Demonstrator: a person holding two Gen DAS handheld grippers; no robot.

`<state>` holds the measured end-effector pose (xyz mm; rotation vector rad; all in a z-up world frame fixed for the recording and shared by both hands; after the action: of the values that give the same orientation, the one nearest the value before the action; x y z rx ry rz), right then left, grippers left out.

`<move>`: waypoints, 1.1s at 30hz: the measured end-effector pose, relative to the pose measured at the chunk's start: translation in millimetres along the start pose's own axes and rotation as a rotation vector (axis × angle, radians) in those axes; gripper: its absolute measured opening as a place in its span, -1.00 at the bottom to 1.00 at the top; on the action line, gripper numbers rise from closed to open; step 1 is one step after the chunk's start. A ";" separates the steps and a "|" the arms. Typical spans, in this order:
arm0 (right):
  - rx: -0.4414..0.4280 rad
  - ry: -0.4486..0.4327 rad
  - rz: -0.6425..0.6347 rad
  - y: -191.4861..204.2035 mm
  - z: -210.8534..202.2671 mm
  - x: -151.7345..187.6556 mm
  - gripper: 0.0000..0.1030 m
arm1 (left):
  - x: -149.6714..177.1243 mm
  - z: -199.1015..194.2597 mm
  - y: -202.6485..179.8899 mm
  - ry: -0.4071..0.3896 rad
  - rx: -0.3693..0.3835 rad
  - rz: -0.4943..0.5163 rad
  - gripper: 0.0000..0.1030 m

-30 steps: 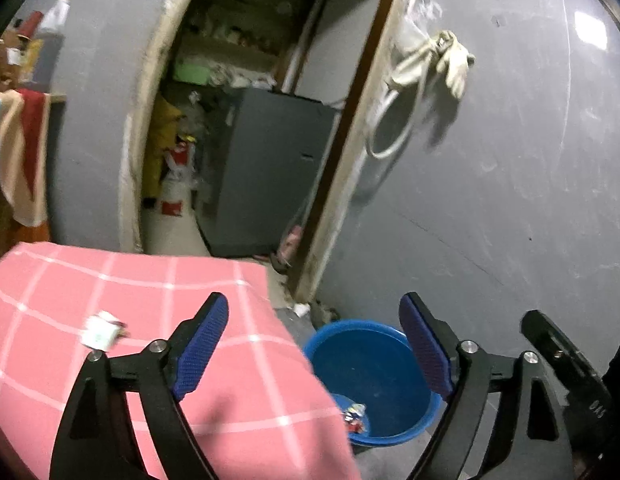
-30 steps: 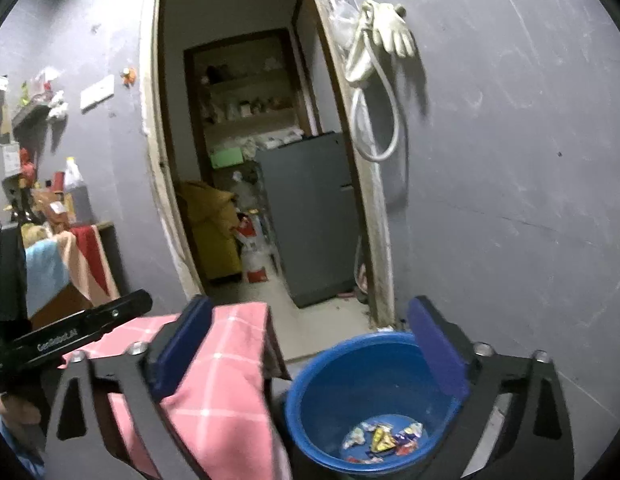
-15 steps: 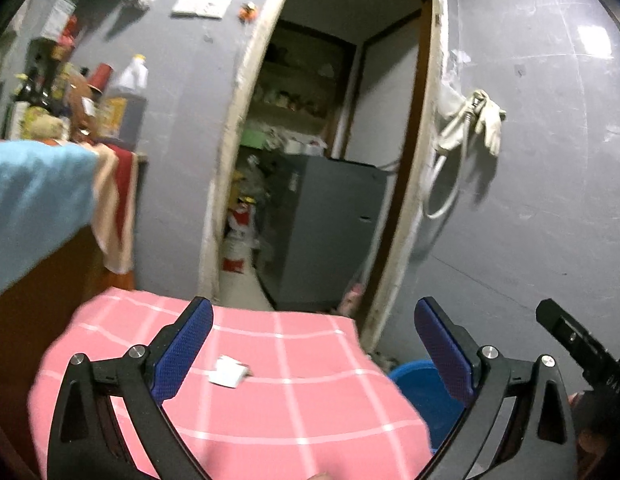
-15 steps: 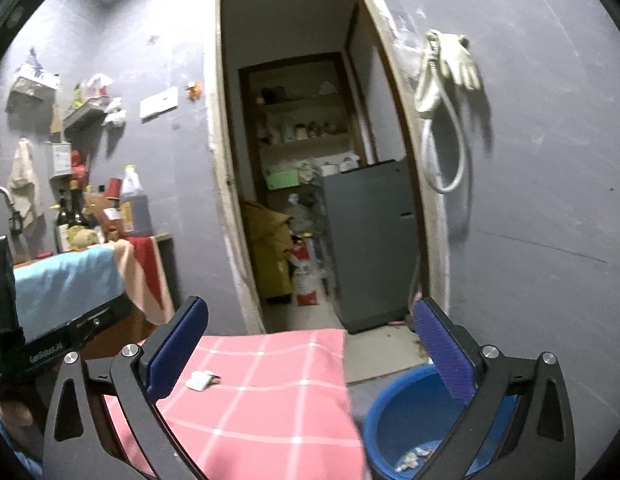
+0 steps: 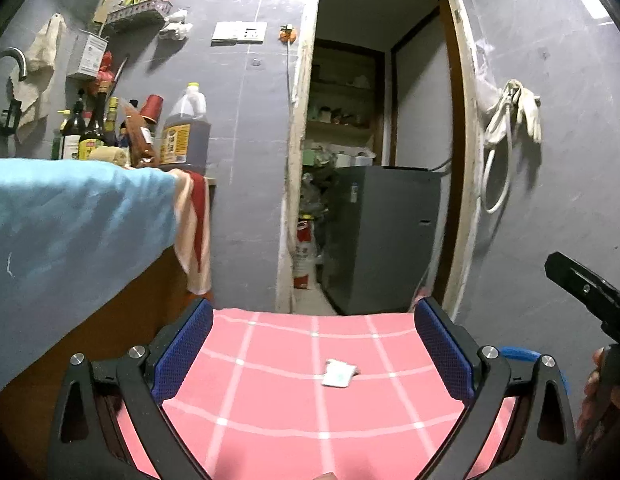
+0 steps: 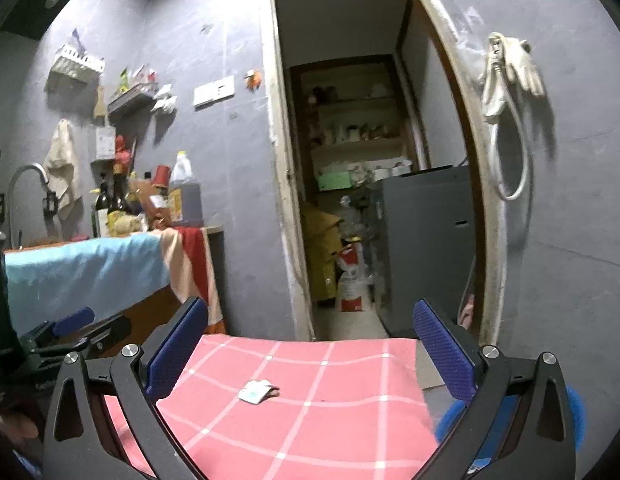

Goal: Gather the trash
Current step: 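Move both open grippers back over the white wrapper on the cloth, then grasp the white printed wrapper with the left gripper while the right grasps a brown shell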

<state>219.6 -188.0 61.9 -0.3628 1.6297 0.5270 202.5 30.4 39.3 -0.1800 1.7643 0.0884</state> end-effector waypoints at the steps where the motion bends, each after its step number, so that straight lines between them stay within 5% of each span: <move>1: -0.007 0.008 -0.003 1.7 5.0 2.4 1.00 | 2.8 2.4 2.1 0.001 -0.008 0.005 0.92; 16: -0.049 0.129 -0.018 -6.4 66.0 39.9 1.00 | 38.6 57.6 12.0 0.088 -0.025 0.044 0.92; 33: 0.005 0.338 0.001 -45.3 111.1 78.9 1.00 | 82.9 150.5 -14.7 0.445 0.047 0.130 0.91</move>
<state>326.7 -161.4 -29.9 -0.4668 1.9560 0.4805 334.7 33.8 -71.5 -0.0513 2.2195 0.1066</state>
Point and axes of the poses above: each gripper's, at about its wrist camera, not at the fingertips, and z roughly the way its jaws point, y to its left, x to its underside, the point moved 4 cm from there along z, roughly the way its jaws point, and after that the axes turned 12 degrees about -x, right-handed, at the moved point
